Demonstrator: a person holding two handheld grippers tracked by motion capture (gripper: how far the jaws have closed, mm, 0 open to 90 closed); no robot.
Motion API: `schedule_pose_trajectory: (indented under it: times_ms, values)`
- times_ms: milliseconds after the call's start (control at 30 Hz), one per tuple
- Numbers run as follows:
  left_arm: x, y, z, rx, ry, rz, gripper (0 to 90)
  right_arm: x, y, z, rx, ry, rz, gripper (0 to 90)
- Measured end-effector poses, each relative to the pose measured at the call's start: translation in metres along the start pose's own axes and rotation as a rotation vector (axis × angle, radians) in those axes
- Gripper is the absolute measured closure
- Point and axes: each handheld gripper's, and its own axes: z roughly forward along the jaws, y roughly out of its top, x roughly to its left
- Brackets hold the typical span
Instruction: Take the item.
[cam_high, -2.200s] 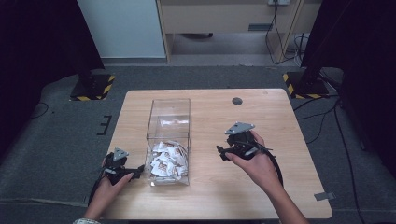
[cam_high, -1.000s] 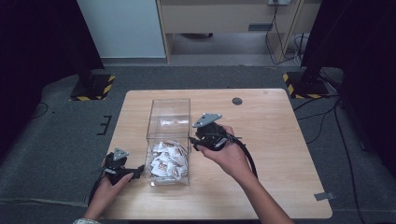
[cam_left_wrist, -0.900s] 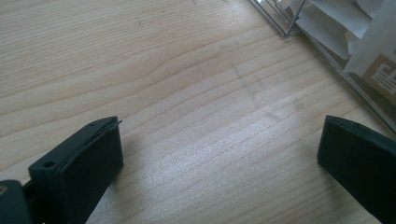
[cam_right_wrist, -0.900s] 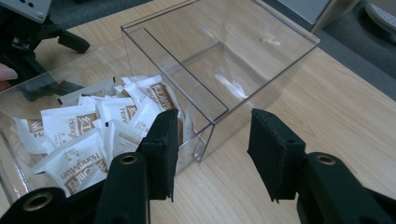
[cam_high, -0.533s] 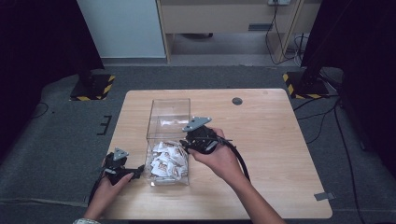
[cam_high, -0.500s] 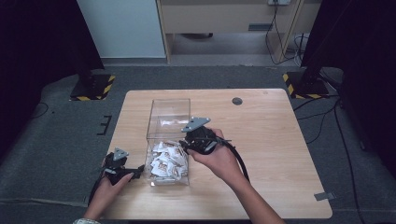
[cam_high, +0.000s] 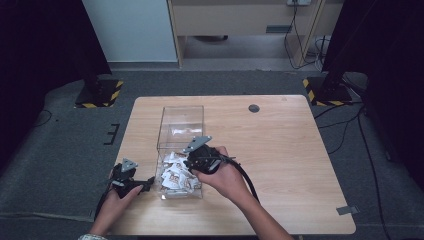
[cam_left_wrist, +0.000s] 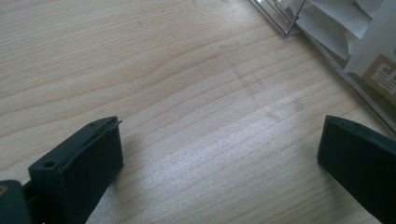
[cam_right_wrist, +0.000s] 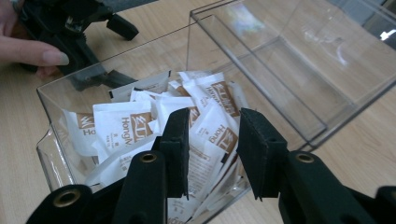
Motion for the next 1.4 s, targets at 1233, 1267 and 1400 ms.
schedule_pose_trajectory:
  times_ms: [1233,1267,1400]
  values:
    - [0.0,0.0,0.0,0.0,0.0,0.0,0.0,0.014,-0.017,0.035,0.083,0.064,-0.039,88.4]
    - [0.0,0.0,0.0,0.0,0.0,0.0,0.0,0.014,-0.017,0.034,0.084,0.067,-0.037,88.5]
    - [0.0,0.0,0.0,0.0,0.0,0.0,0.0,0.012,-0.016,0.028,0.067,0.065,-0.027,88.6]
